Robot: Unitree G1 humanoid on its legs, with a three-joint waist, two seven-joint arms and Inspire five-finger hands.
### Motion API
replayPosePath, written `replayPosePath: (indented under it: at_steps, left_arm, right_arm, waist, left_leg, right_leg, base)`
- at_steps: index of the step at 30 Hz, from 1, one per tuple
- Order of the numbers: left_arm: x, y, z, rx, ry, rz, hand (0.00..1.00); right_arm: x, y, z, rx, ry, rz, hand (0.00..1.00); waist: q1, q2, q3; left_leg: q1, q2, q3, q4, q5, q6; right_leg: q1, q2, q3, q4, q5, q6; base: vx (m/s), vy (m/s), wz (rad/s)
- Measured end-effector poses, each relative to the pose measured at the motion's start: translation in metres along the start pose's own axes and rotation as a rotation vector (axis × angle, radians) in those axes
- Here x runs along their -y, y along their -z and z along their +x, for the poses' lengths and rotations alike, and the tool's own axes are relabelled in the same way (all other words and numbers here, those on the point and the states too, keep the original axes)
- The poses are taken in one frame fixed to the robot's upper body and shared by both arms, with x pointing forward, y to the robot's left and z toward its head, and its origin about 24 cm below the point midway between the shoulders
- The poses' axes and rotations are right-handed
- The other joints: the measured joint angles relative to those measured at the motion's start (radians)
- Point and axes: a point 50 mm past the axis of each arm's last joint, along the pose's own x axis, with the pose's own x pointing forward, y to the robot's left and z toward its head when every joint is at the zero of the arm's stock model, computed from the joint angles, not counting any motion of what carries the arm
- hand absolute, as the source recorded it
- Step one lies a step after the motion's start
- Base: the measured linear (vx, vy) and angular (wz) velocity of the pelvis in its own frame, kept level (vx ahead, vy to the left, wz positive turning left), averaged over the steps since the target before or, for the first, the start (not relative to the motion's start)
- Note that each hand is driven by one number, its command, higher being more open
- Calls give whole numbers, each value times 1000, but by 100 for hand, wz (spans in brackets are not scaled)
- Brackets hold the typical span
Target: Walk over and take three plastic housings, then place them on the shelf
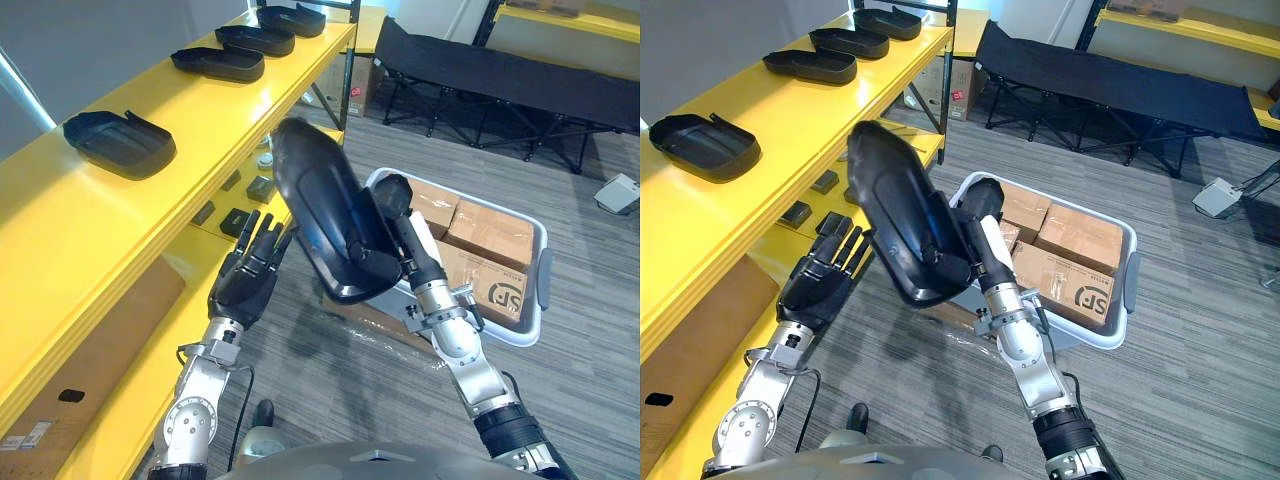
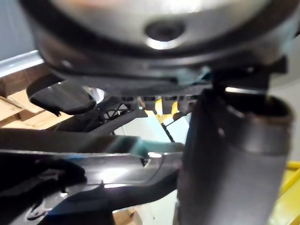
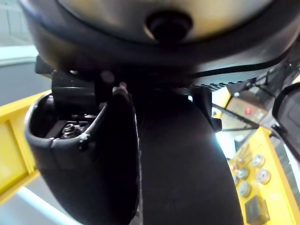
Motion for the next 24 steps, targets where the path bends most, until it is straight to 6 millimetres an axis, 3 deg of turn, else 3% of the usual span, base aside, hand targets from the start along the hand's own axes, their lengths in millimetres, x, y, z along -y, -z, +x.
replayPosePath:
  at_steps: [14,15,24]
  left_arm:
    - [2,17,3,-139,-60,231,100]
    - [2,18,3,-144,-64,234,0]
    - [0,17,3,-143,-93,227,0]
  right_arm:
    - [-34,-11,-2,51,-163,42,0]
    - [-37,-12,-3,54,-179,46,0]
    - [-43,-12,-4,52,-208,52,0]
  waist:
    - [16,-4,-4]
    - [16,-6,-7]
    - [17,-15,-18]
  left_leg:
    - [0,0,-2,0,0,0]
    - [0,0,-2,0,0,0]
    - [0,0,-4,0,0,-1]
  right_leg:
    - [0,0,-1,0,0,-1]
    - [-1,0,-1,0,-1,-1]
    - [0,0,-4,0,-3,-4]
  base:
    - [0,0,0]
    - [0,0,0]
    - [0,0,0]
